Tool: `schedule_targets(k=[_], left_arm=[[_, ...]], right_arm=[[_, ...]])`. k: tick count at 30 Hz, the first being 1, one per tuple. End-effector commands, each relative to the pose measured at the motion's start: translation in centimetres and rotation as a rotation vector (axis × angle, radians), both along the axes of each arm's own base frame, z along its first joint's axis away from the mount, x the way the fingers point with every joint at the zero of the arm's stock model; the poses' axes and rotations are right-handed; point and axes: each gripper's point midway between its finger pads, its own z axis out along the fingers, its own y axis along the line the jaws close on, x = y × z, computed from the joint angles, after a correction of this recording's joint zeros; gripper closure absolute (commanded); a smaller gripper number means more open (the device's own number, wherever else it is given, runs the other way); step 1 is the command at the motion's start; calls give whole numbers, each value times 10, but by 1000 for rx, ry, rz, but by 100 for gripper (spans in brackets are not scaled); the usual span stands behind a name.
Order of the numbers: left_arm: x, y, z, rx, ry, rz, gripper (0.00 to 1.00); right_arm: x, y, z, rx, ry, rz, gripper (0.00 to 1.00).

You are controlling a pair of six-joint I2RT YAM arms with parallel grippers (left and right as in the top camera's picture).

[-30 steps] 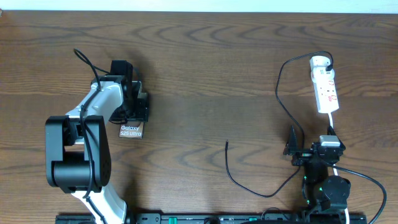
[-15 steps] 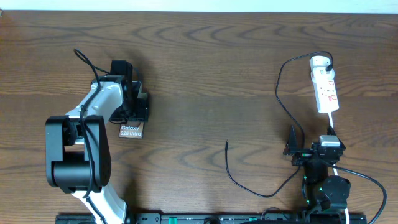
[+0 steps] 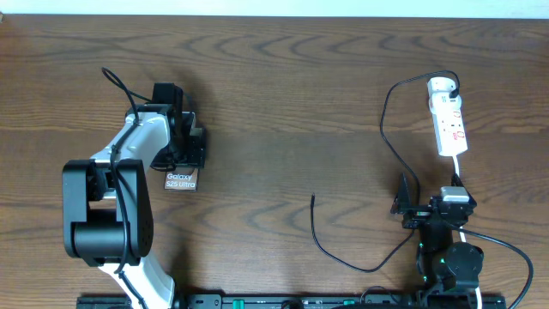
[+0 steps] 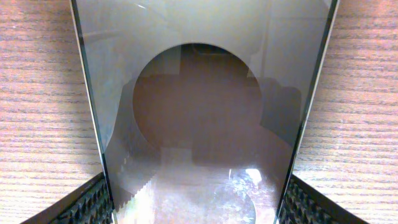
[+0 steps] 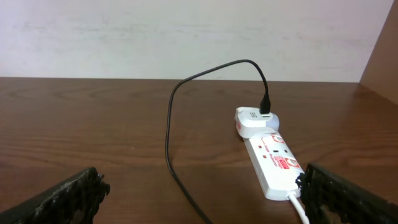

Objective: Plug charger to phone and switch on socket
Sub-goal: 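Close the left gripper on the phone's sides, then lift the phone with the left gripper and tilt it upright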

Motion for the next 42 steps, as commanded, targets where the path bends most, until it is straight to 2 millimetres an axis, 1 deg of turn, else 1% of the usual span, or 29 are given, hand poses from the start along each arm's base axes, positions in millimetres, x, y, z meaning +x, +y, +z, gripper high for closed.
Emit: schedule_targets(k=[1,8,13,17,21,26,31,34,36,39,42], left_arm=[[-34,-3,-33,-20,134,-6,93],[-23,-3,-24,-20,105,-6,93],[-13,-4,-9,-20,74,-6,93],[-2,-4,11,-20,20,-7,92],[8,-4,39,-21,-55,-7,93],[12,-7,75,-41,-152,-10,93],[15,-15,113,-94,-263,11,93],[15,-19,129,-119,-307,15,93],[14,-19,136,-123,-324,32,93],[10,-19,139,-137,-318,88,93],[6,-30,140,-214,-294,148,93]], right_arm=[[0,-2,0,-11,1,-6,1],[0,-2,0,-11,1,-6,1],[0,-2,0,-11,1,-6,1],[0,-2,0,-11,1,-6,1],[0,-2,0,-11,1,-6,1],[0,-2,0,-11,1,-6,1],[0,-2,0,-11,1,-6,1],[0,-2,0,-11,1,-6,1],[0,-2,0,-11,1,-6,1],[0,-2,0,-11,1,-6,1],[0,-2,0,-11,1,-6,1]])
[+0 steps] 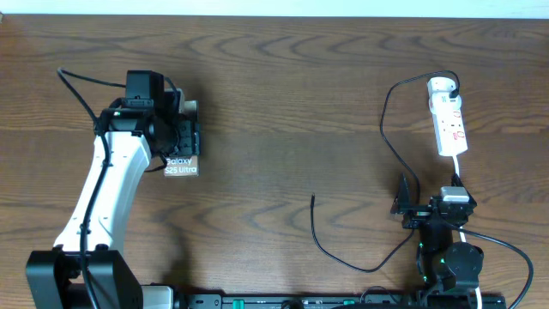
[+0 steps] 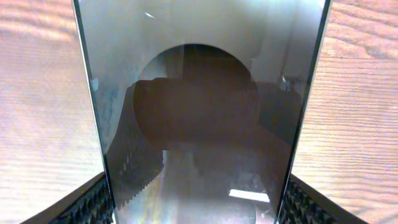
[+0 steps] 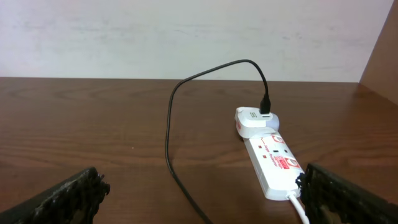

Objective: Plug charger to phone and switch on socket
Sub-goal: 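Lift the phone with the left gripper and tilt it upright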

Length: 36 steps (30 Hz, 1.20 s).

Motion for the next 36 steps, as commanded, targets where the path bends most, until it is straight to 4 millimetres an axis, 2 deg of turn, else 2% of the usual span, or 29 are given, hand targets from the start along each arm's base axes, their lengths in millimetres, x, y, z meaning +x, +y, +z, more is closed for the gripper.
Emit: schedule_targets(k=[1,6,13,18,23,29,36], left_arm=[[6,-18,20,-138,-29,71,93],[9,-55,35,-391,-15,95,93],[13,-82,62,-708,66,246,93],[15,-92,84,-943,204,433,93],[15,-96,105,-1121,329,533,93],[8,-97,128,-1299,562,682,93],[4,-98,144,-1398,784,825,93]], right_arm=[[0,-2,0,-12,0,-6,1],[0,-2,0,-11,0,-6,1],[0,-2,0,-12,0,-6,1],[0,-2,0,-11,0,-6,1],[0,-2,0,-11,0,-6,1],[0,-2,0,-12,0,-6,1],[0,-2,0,-12,0,-6,1]])
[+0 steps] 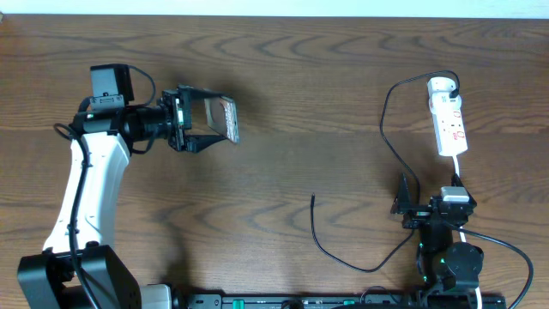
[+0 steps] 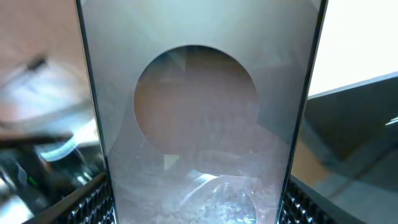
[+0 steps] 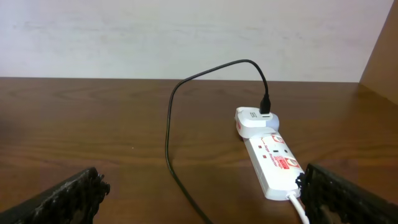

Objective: Plug charger to phone and switch on socket
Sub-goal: 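Lift the phone with the left gripper and tilt it upright, then lower the held phone toward the table center with the left gripper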

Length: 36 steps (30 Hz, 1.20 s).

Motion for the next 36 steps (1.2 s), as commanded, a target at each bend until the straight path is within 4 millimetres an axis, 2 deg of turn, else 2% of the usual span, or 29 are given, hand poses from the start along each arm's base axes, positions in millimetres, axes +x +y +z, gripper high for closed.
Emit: schedule_targets(k=[1,10,15,18,21,25,31,36], left_arm=[[-8,-8,38,-187,141,-2,93],[-11,-11,49,-285,273,0,93],[-6,-10,52,-279,227,-4,93],[-3,-8,47,-250,228,24,93],[7,-1,32,-154,192,90,93],[20,16,-7,79,188,225,93],[-1,44,-67,461,337,350,93],[-28,71,-95,777,423,408,93]], right_arm=[[0,-2,0,-12,0,-6,1],[0,-2,0,-12,0,-6,1],[0,-2,0,-11,0,-6,1],[0,-2,0,-12,0,-6,1],[0,-2,0,-12,0,-6,1],[0,-2,0,-12,0,-6,1],[0,-2,0,-12,0,-6,1],[0,-2,0,-12,0,-6,1]])
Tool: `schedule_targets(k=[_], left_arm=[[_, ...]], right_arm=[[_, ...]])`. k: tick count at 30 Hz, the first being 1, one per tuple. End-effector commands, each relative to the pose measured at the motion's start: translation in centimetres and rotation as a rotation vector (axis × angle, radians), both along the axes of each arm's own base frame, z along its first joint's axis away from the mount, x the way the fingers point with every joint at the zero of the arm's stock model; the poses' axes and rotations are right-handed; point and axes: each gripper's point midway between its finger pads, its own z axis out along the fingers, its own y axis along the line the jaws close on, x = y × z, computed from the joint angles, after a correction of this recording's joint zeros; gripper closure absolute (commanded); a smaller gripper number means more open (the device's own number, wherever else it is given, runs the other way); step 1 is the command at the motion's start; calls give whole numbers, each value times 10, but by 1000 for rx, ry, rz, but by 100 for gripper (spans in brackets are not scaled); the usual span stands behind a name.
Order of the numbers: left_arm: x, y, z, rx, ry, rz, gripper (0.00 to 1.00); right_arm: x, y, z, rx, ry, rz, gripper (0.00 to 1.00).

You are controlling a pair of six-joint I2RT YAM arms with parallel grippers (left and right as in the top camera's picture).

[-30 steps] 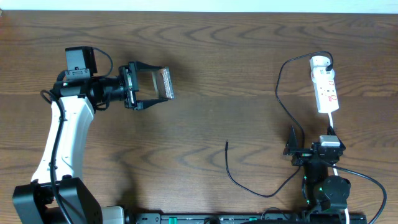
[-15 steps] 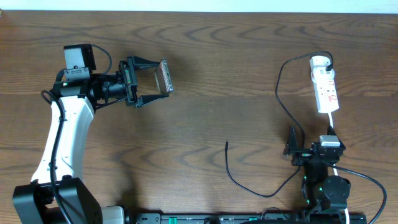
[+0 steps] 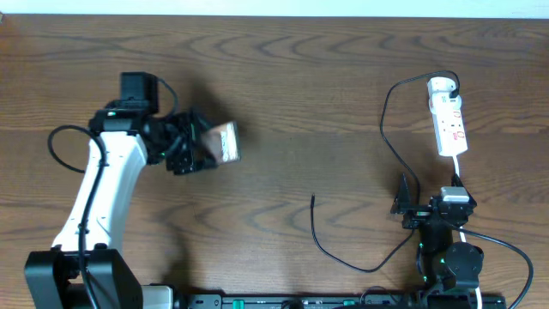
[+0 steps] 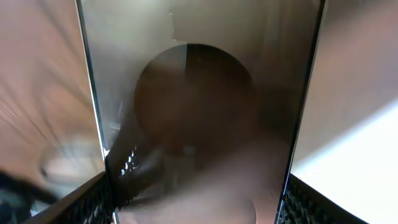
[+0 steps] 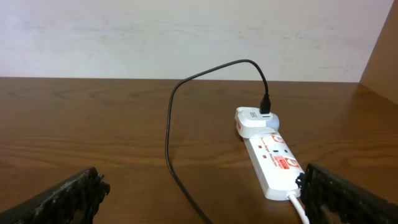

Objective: Plug charger to phone and switch on socket
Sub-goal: 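Lower the held phone toward the table center with the left gripper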

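Note:
My left gripper [image 3: 204, 146] is shut on the phone [image 3: 225, 142], which it holds tilted above the left half of the table. In the left wrist view the phone's glossy face [image 4: 199, 112] fills the frame between the two fingers [image 4: 87, 202]. A white power strip [image 3: 449, 120] lies at the far right with a white charger adapter [image 3: 440, 86] plugged into its far end. The black cable [image 3: 386, 129] runs from the adapter to a loose end [image 3: 313, 199] mid-table. My right gripper [image 3: 420, 210] rests open near the front right; it shows open in the right wrist view [image 5: 199, 193].
The strip [image 5: 273, 165], adapter [image 5: 255, 121] and arching cable [image 5: 171, 124] lie ahead of the right gripper. A white lead [image 5: 298, 208] leaves the strip's near end. The brown wooden table [image 3: 292, 77] ends at a pale wall behind.
My left gripper, still shut on the phone, has moved nearer and a little to the right, and the phone is tilted differently. The right arm, strip and cable have not moved.
My left gripper was shut around the phone lying flat on the table at the left, and still so a moment later. Then the phone was held up off the table, turned on edge. Now it hangs tilted slightly nearer the middle. The right arm stayed parked.

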Motion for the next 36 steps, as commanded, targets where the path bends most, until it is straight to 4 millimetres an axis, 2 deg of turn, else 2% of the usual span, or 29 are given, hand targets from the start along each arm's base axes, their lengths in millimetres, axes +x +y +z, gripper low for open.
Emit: schedule_targets(k=[1,7,27,29,30,32,36], left_arm=[[-1,39,-4,318,-14,17,93],[-14,50,-10,470,31,-7,93],[-25,50,-15,476,72,-23,93],[-25,50,-15,477,71,-26,93],[-25,50,-15,478,68,-33,93],[-25,50,-15,479,66,-40,93],[-25,50,-15,479,66,-40,93]], right_arm=[[0,-2,0,-11,0,-6,1],[0,-2,0,-11,0,-6,1],[0,-2,1,-11,-6,-5,1],[0,9,10,18,-42,54,1],[-2,33,22,28,-87,199,1],[-8,56,33,41,-129,333,1],[-11,64,43,135,-135,385,1]])
